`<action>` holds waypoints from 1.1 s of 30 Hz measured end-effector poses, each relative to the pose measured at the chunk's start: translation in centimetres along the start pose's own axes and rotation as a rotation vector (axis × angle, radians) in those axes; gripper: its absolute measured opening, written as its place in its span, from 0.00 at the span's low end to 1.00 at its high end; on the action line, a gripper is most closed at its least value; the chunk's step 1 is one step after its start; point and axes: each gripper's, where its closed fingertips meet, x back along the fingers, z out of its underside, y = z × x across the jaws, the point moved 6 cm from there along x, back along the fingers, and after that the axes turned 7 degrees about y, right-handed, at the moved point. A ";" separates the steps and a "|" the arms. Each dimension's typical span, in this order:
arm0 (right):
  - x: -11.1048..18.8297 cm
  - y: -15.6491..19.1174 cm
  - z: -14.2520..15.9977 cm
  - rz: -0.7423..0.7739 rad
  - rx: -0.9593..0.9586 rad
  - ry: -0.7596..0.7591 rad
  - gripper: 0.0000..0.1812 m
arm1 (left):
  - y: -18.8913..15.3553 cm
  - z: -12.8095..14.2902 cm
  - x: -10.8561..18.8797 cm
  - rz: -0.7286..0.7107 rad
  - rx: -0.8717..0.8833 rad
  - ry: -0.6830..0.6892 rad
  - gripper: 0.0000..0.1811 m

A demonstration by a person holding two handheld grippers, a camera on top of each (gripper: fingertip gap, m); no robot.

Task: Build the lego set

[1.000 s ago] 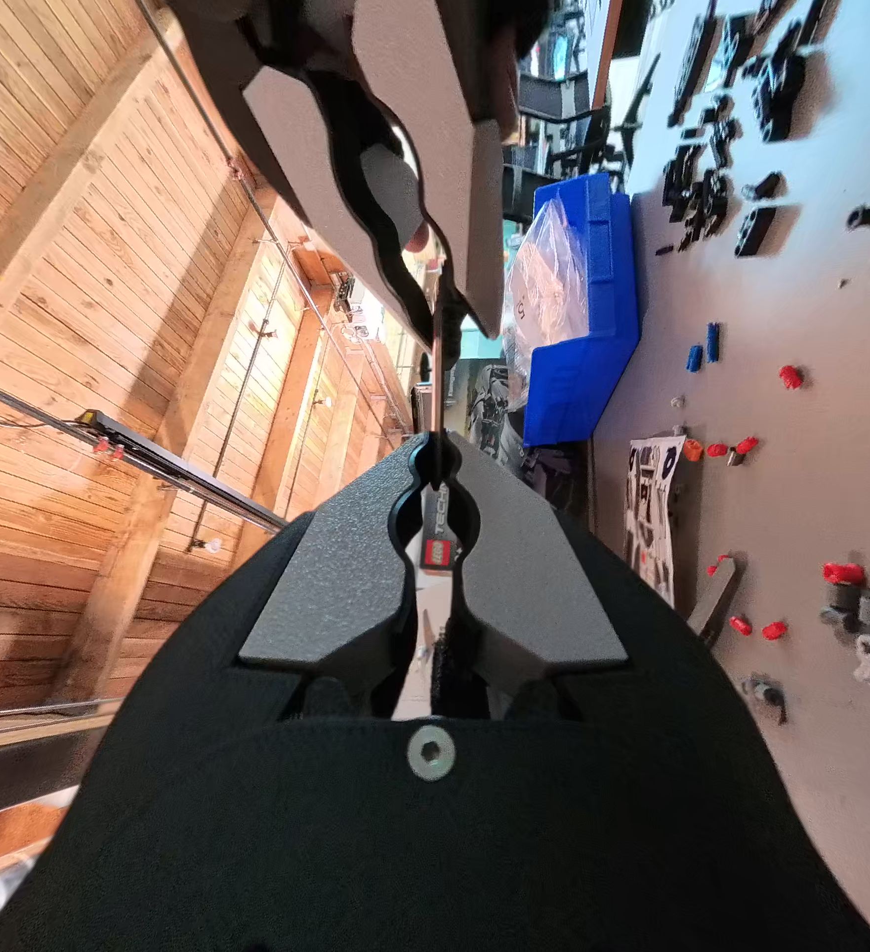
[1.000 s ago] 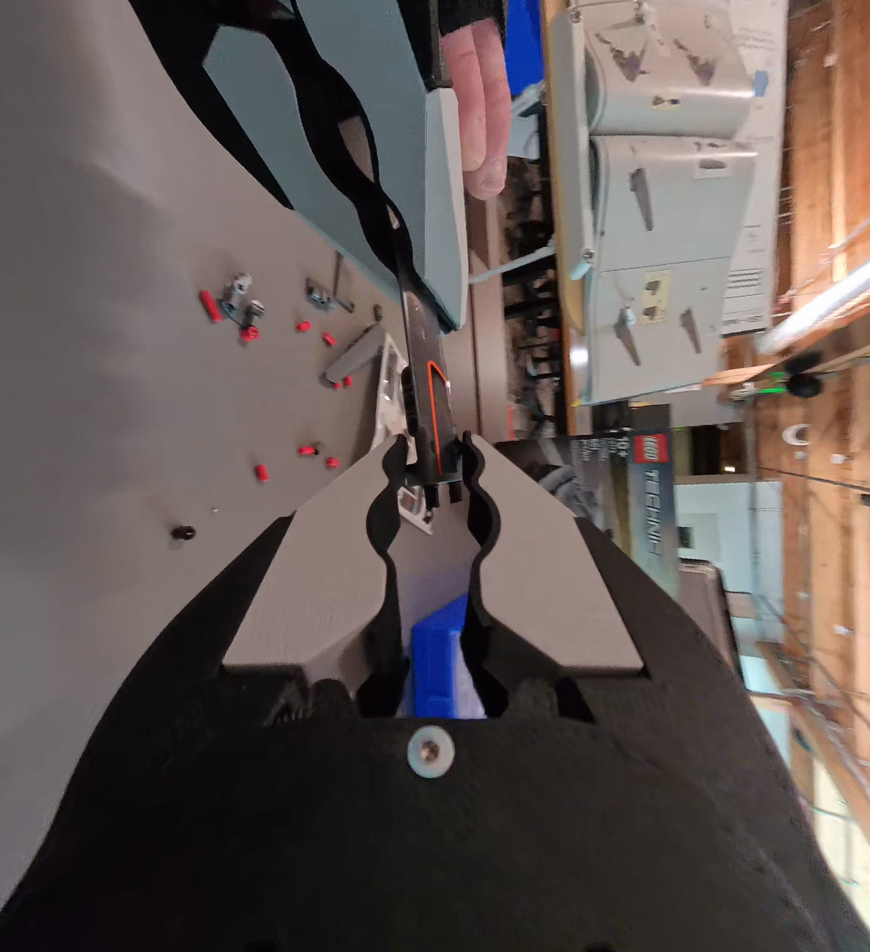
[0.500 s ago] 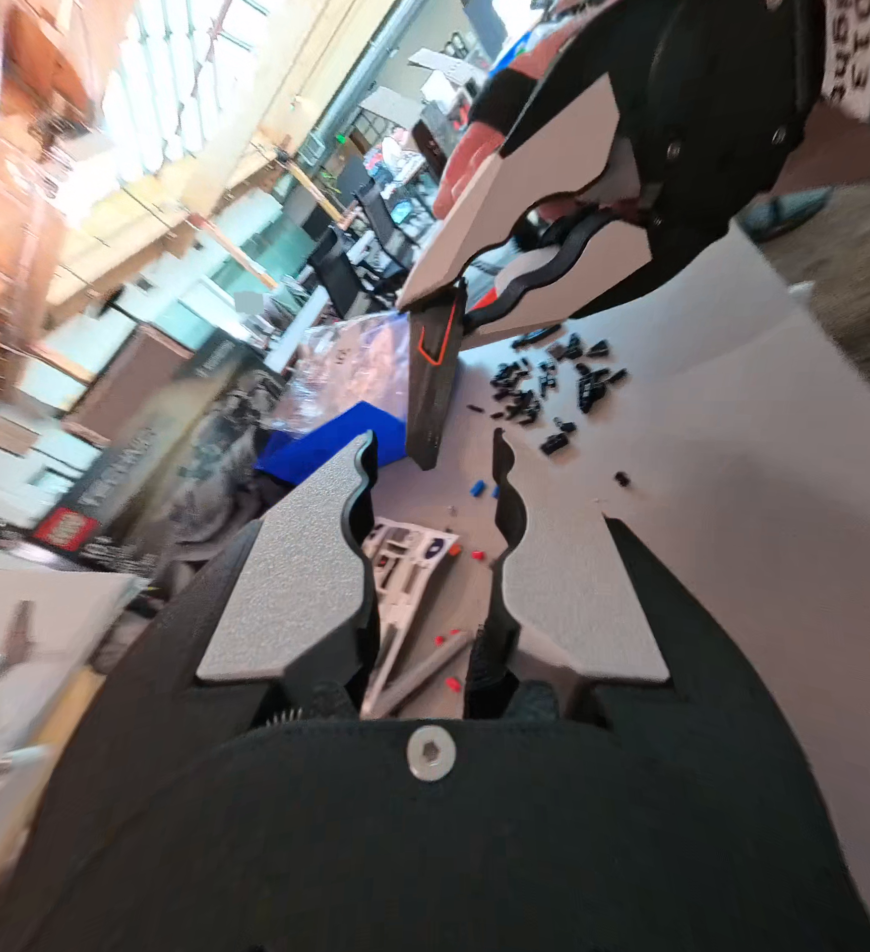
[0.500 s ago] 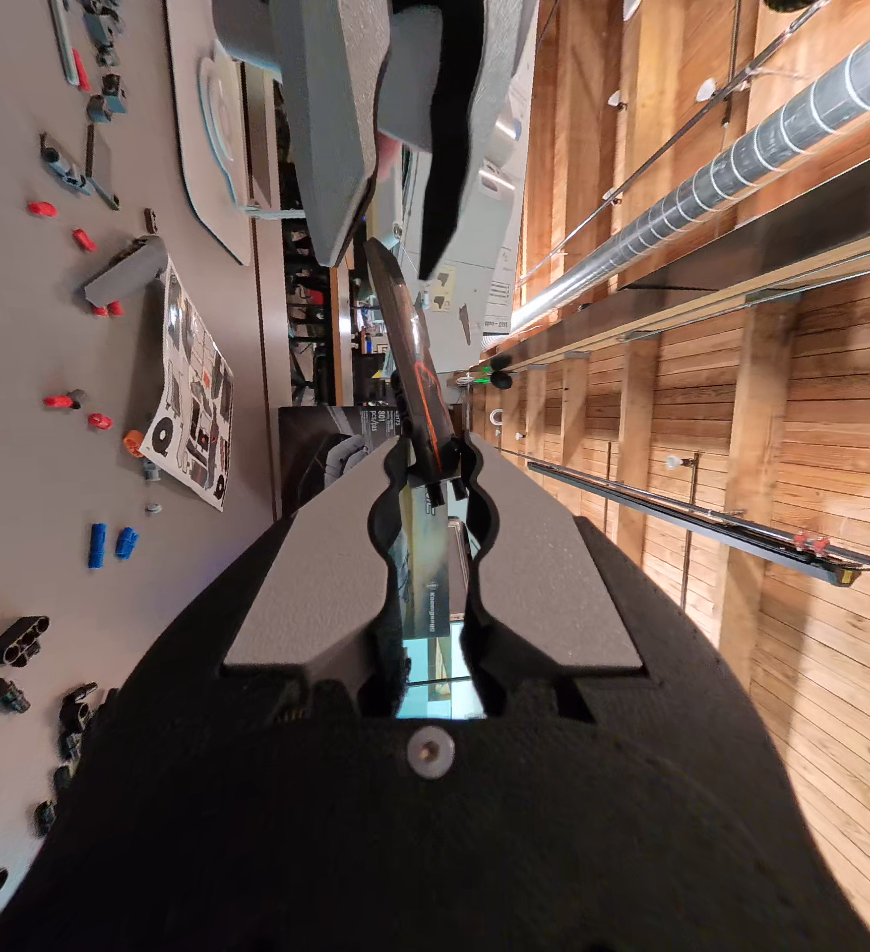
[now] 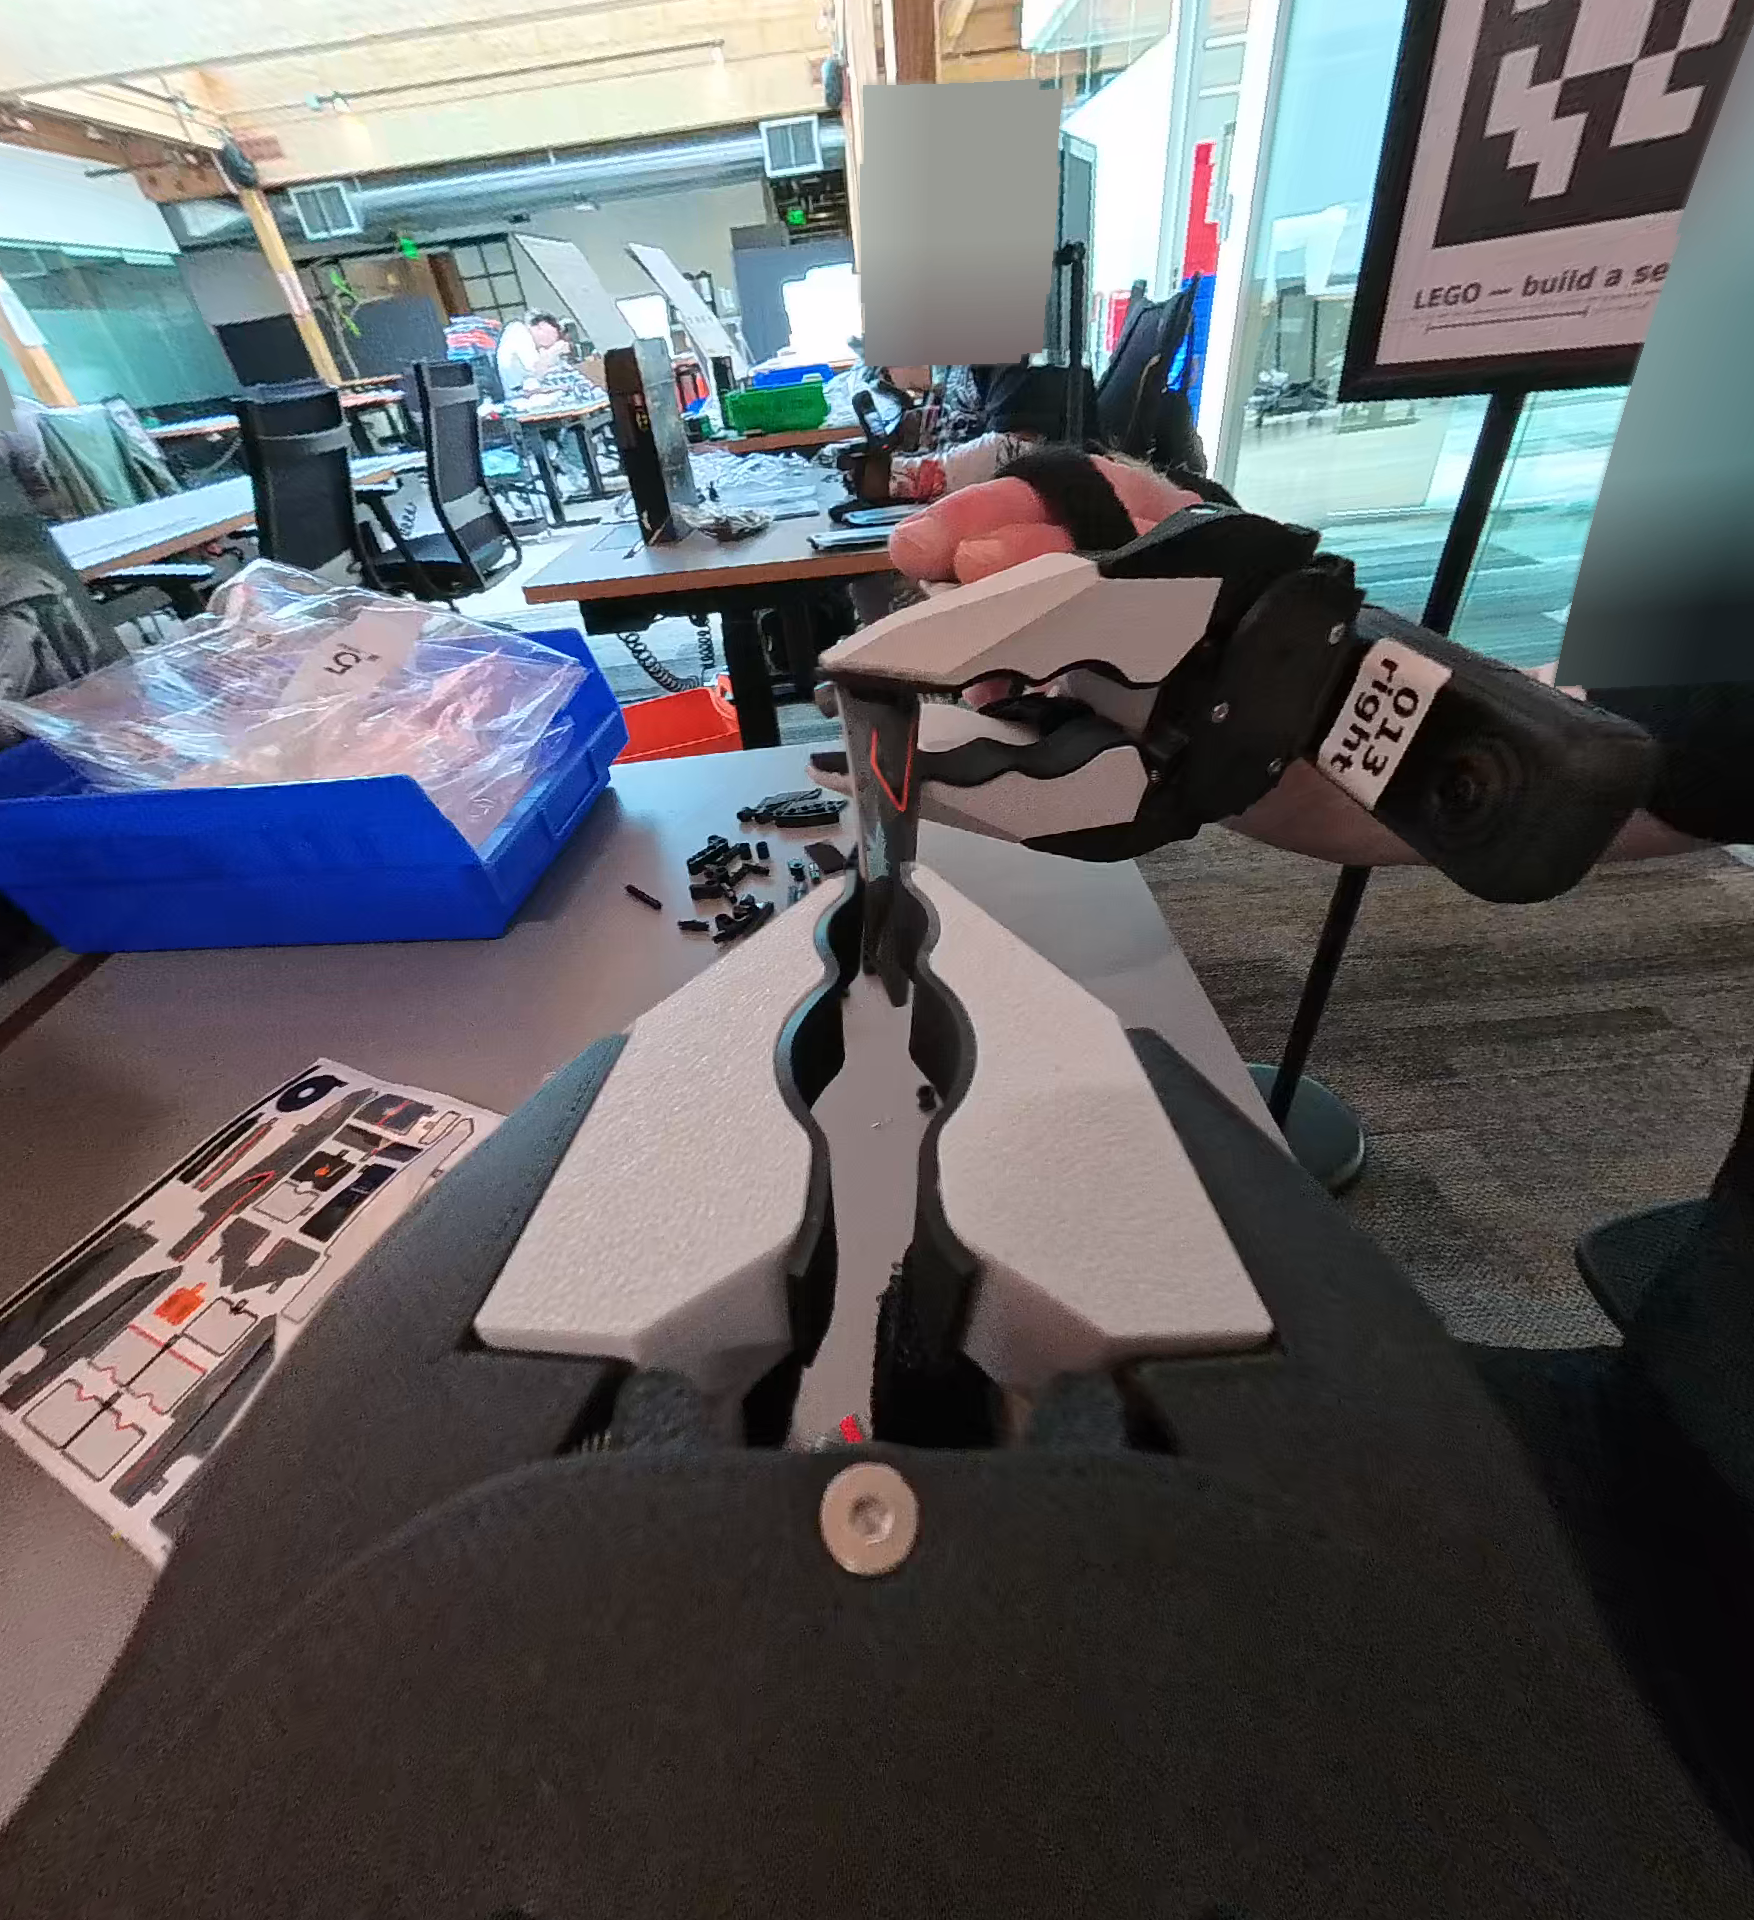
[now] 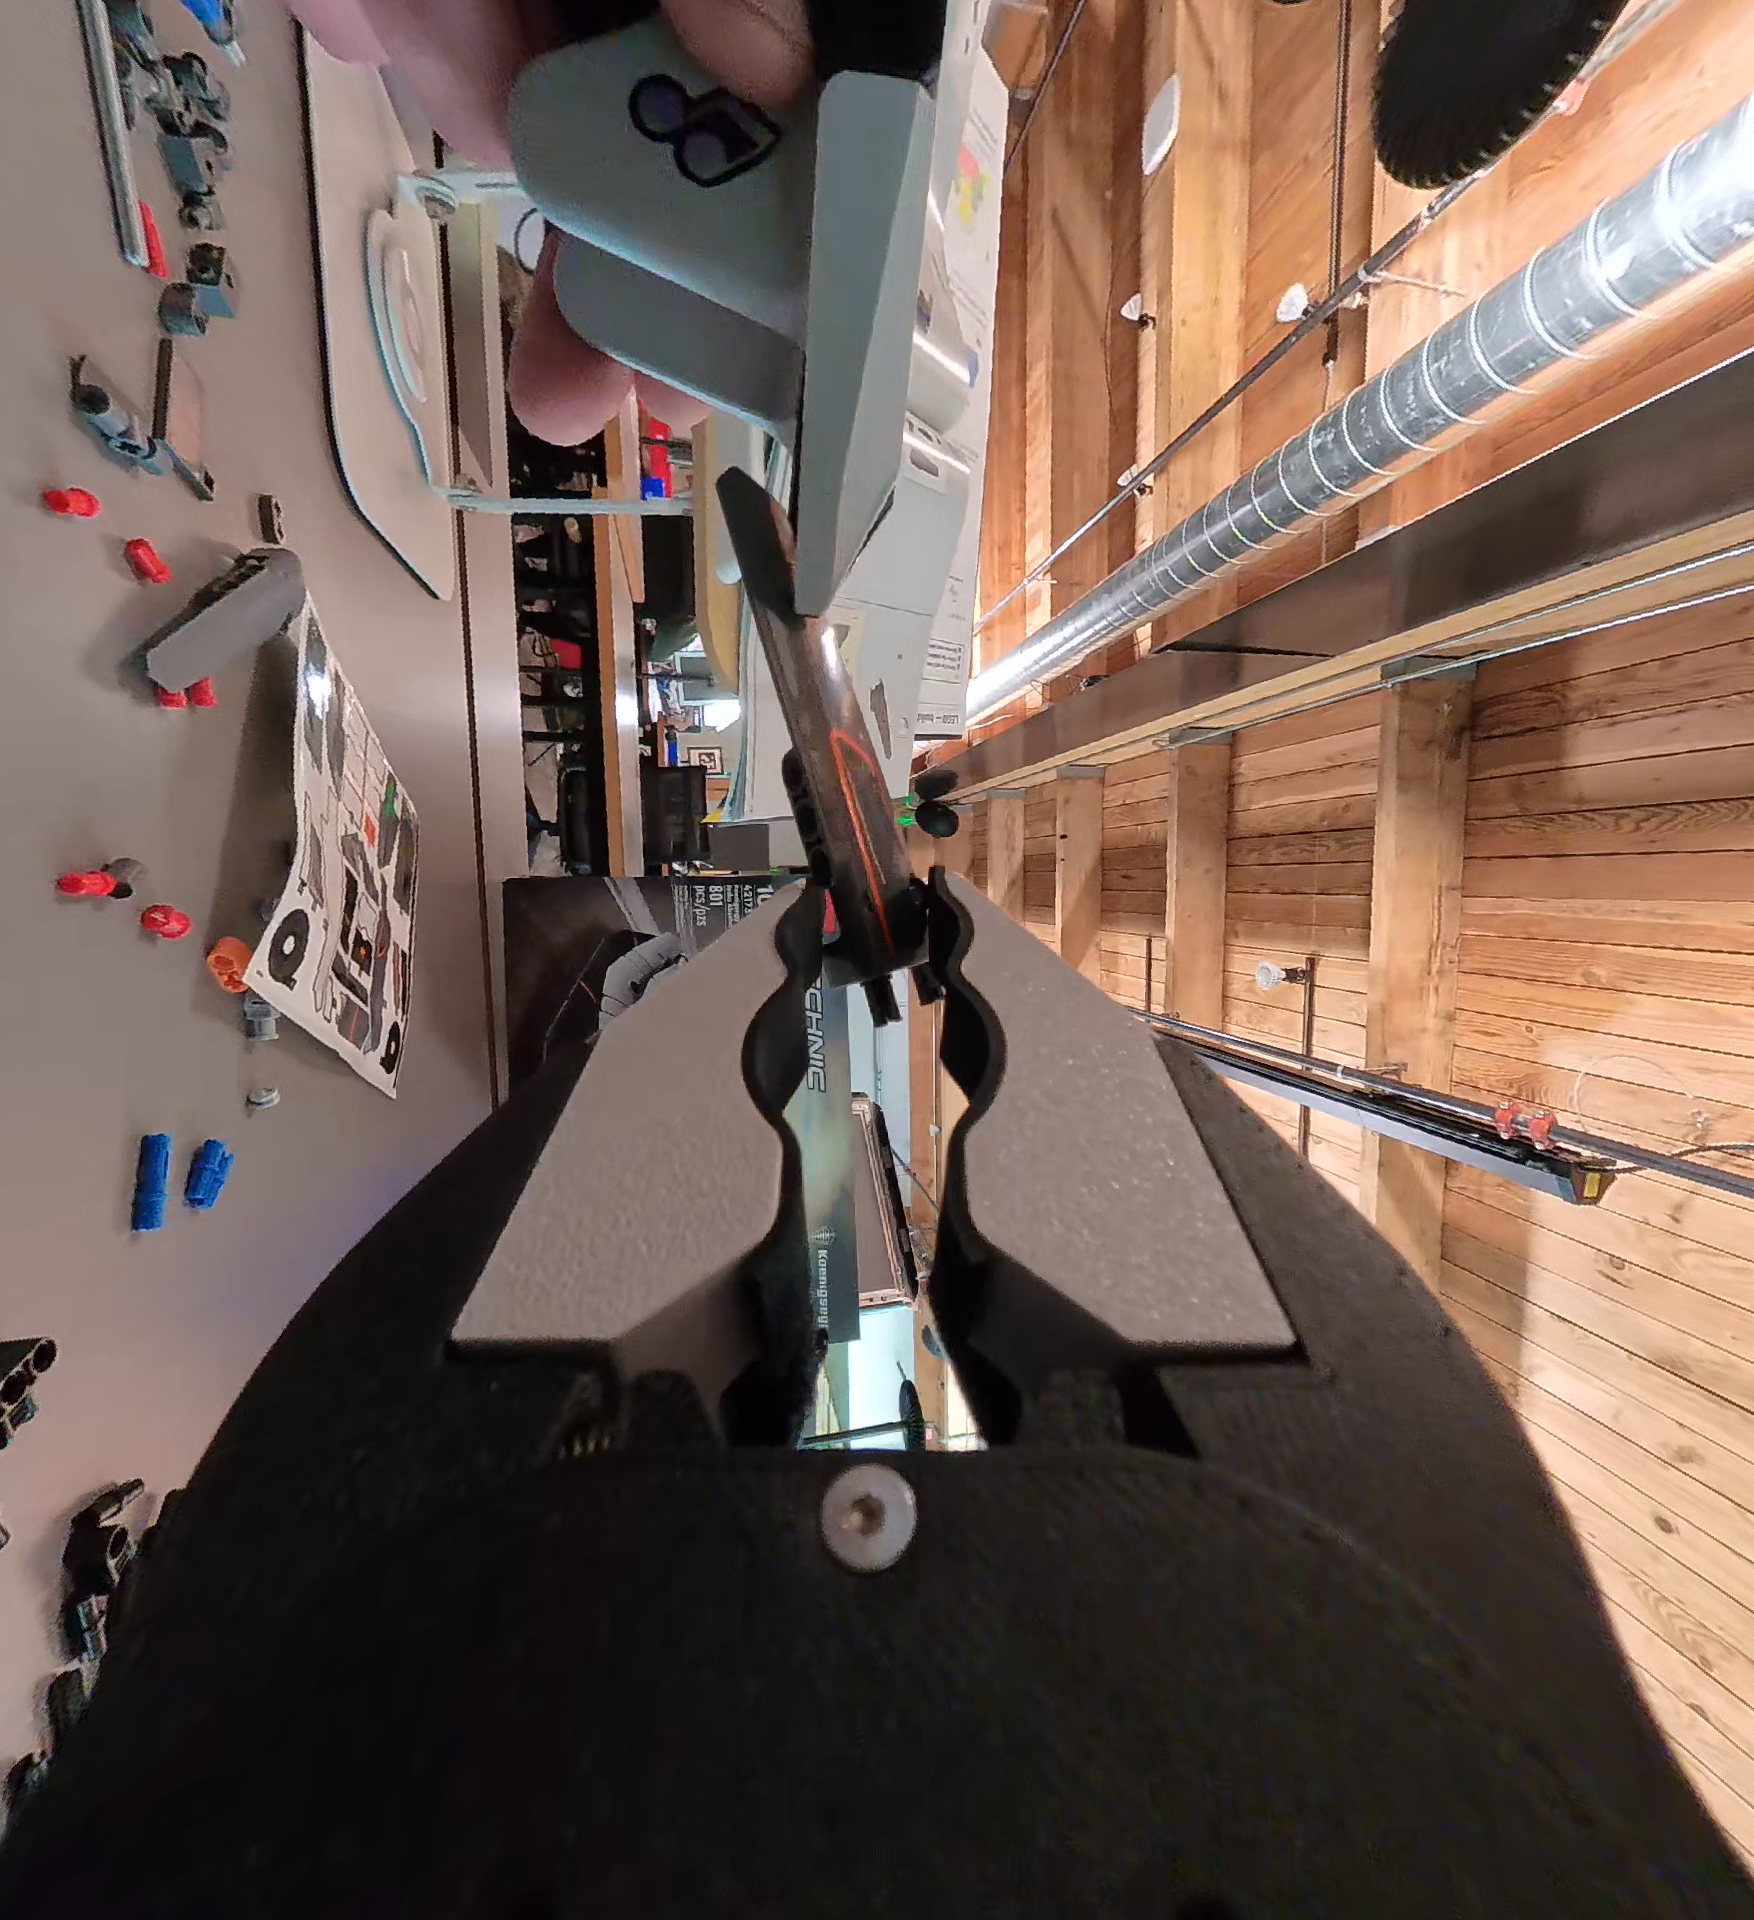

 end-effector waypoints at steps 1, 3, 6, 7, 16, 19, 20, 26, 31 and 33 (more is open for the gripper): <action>0.0 0.0 0.0 0.004 -0.002 0.002 0.10 | 0.0 0.0 0.0 0.002 0.000 0.001 0.01; -0.1 -0.1 0.0 0.022 -0.017 0.005 0.13 | -0.2 0.0 0.0 -0.002 -0.024 0.003 0.00; -0.1 -0.2 0.0 0.040 -0.051 0.005 0.25 | -0.4 0.1 -0.2 -0.057 -0.104 0.033 0.00; -0.1 -0.2 0.0 0.032 -0.060 0.003 0.27 | -0.5 0.0 -0.3 -0.056 -0.113 0.035 0.00; 0.4 0.2 0.0 -0.060 -0.055 -0.027 0.24 | -0.7 0.3 -0.7 -0.054 -0.125 0.084 0.00; 0.2 1.1 -0.4 -0.097 -0.014 -0.031 0.14 | -0.8 0.4 -0.8 0.032 -0.007 0.073 0.00; 0.2 1.2 -0.5 -0.107 -0.013 -0.030 0.13 | -0.6 0.6 -0.7 0.054 0.031 0.077 0.00; -0.4 1.2 -0.9 -0.184 -0.079 -0.011 0.13 | -0.4 -0.1 0.2 -0.025 -0.032 0.153 0.11; -1.0 2.0 -3.1 -0.407 -0.225 -0.065 0.13 | -1.6 -1.5 4.1 -0.209 -0.244 0.316 0.23; -1.4 3.4 -5.1 -0.578 -0.274 -0.100 0.13 | -1.8 -1.2 6.1 -0.281 -0.283 0.384 0.22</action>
